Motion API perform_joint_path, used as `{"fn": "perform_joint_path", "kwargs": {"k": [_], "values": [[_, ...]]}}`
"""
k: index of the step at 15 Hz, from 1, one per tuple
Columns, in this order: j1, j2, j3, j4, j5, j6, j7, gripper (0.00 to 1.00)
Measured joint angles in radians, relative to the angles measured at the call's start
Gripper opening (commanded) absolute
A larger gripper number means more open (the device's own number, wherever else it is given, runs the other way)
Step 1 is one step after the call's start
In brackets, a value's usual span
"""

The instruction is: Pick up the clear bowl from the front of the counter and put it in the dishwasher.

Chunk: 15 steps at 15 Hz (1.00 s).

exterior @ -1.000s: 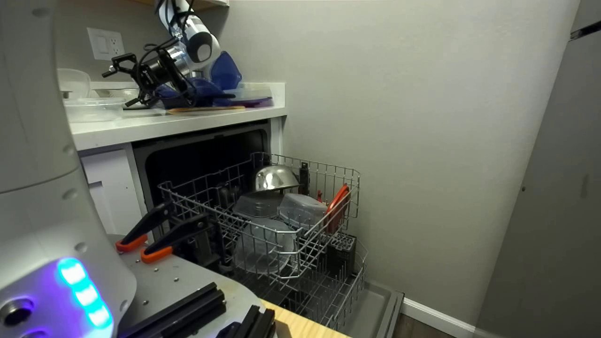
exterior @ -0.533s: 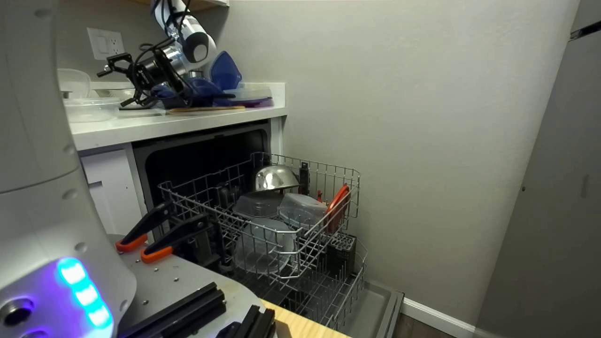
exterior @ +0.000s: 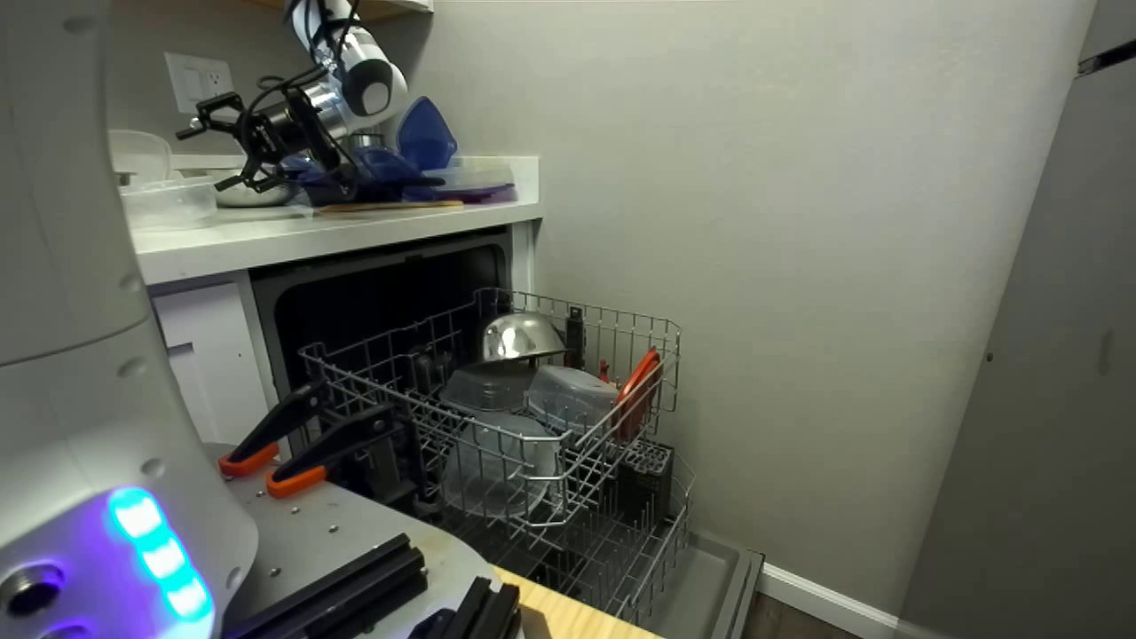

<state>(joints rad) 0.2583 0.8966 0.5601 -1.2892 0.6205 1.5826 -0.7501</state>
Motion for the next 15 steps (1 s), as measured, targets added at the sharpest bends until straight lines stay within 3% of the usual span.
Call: {"fn": "perform_joint_path", "kwargs": {"k": [8, 10, 15], "values": [[0.018, -0.008, -0.025, 0.0, -0.046, 0.027, 0.004, 0.05], [0.03, -0.012, -0.036, 0.0, -0.07, 0.042, 0.009, 0.0], [0.044, -0.019, -0.047, 0.0, -0.085, 0.055, 0.014, 0.04]]}}
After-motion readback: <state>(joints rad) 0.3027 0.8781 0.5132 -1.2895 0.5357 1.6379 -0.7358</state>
